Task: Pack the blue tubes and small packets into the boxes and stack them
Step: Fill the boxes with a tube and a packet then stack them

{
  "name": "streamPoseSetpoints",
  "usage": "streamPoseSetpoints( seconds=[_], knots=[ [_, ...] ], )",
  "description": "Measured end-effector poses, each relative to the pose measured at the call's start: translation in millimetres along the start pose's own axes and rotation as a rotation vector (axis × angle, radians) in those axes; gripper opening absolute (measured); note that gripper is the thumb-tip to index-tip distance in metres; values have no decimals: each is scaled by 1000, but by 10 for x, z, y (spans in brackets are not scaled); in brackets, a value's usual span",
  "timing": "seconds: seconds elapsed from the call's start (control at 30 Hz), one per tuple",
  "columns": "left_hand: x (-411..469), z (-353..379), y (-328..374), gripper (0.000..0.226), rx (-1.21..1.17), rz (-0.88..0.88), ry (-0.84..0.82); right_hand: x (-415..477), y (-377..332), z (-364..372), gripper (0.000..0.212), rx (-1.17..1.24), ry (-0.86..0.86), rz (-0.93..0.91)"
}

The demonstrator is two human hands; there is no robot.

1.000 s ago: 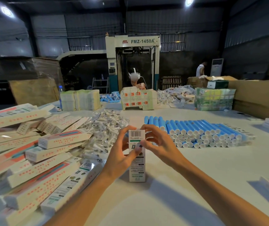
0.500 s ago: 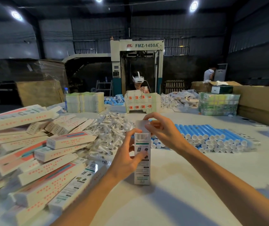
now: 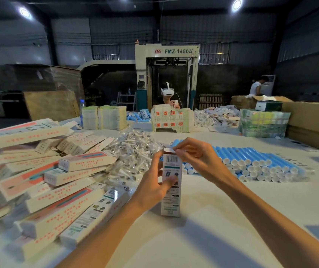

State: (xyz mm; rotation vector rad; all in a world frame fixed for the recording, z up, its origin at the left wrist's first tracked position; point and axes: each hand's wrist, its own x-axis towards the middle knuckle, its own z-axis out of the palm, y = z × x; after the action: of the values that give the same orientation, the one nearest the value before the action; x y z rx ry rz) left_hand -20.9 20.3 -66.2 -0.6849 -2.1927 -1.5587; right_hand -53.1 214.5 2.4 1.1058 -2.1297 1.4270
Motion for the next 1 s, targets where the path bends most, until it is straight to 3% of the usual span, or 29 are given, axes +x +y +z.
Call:
streamPoseSetpoints(
  seconds=[0.23,0.4,0.83,1.0],
  knots=[
    [-2,24,-64,78,16,66,20,16,-12,59,5,195,81,185],
    [6,11,-64,78,-11,55,10,48,-41,20,3,276,37,227],
    [-39,-8,-2,76,-11,67,-25,181,-190,-182,5,103,-166,266],
    [-44,-21,9,69,5,50,-19,161,-185,-162,8,113,-114,298]
  ],
)
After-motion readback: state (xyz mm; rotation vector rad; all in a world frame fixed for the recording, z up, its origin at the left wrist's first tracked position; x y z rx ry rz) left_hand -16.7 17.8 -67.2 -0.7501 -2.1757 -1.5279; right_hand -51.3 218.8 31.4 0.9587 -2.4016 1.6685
